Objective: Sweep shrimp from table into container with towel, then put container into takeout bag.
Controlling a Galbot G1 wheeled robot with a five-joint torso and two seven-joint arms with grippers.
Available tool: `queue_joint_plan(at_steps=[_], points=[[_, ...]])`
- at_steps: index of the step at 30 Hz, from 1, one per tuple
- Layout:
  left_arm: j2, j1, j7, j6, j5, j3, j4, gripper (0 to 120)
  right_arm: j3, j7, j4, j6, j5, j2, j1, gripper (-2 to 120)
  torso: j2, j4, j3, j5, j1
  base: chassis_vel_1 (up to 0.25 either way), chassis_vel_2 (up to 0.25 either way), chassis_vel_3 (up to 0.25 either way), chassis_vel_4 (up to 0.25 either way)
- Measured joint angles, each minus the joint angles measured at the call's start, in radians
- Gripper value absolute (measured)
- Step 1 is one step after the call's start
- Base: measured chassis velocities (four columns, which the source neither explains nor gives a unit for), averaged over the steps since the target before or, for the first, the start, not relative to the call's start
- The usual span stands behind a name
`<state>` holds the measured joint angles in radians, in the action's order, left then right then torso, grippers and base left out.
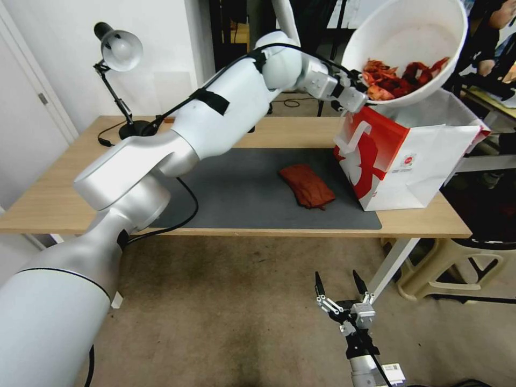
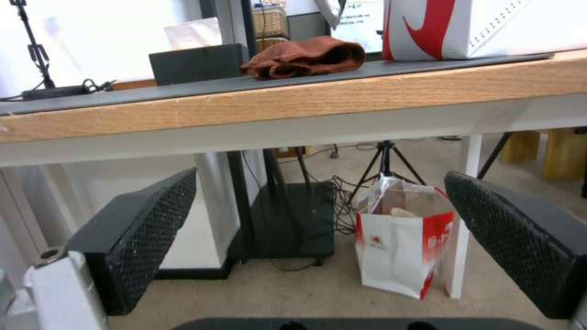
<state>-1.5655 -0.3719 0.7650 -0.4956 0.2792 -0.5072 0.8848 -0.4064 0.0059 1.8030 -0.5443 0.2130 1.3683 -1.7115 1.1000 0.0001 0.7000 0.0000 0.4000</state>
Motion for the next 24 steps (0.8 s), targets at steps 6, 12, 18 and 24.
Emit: queue_joint_plan(at_steps=[6, 12, 18, 24], points=[[-0.034, -0.005, -0.002, -0.009, 0.005, -0.016, -0.019, 0, -0.008, -0.001, -0.005, 0.000, 0.011, -0.005, 0.002, 100, 0.000, -0.0001, 0.000, 0.0000, 0.000, 0.000, 0.000, 0.000, 0.000], [-0.046, -0.014, 0.004, -0.013, 0.013, -0.031, -0.032, 0, -0.013, -0.002, -0.010, 0.000, 0.022, -0.011, 0.007, 100, 0.000, -0.0003, 0.000, 0.0001, 0.000, 0.000, 0.000, 0.000, 0.000], [-0.045, -0.022, 0.028, -0.018, 0.043, -0.046, -0.051, 0, -0.014, -0.004, -0.012, 0.000, 0.030, -0.012, 0.010, 100, 0.000, 0.0001, 0.000, -0.0001, 0.000, 0.000, 0.000, 0.000, 0.000], [-0.044, -0.024, 0.032, -0.019, 0.058, -0.069, -0.043, 0, -0.018, -0.007, -0.021, 0.000, 0.038, -0.016, 0.015, 100, 0.000, 0.0000, 0.000, -0.0001, 0.000, 0.000, 0.000, 0.000, 0.000]])
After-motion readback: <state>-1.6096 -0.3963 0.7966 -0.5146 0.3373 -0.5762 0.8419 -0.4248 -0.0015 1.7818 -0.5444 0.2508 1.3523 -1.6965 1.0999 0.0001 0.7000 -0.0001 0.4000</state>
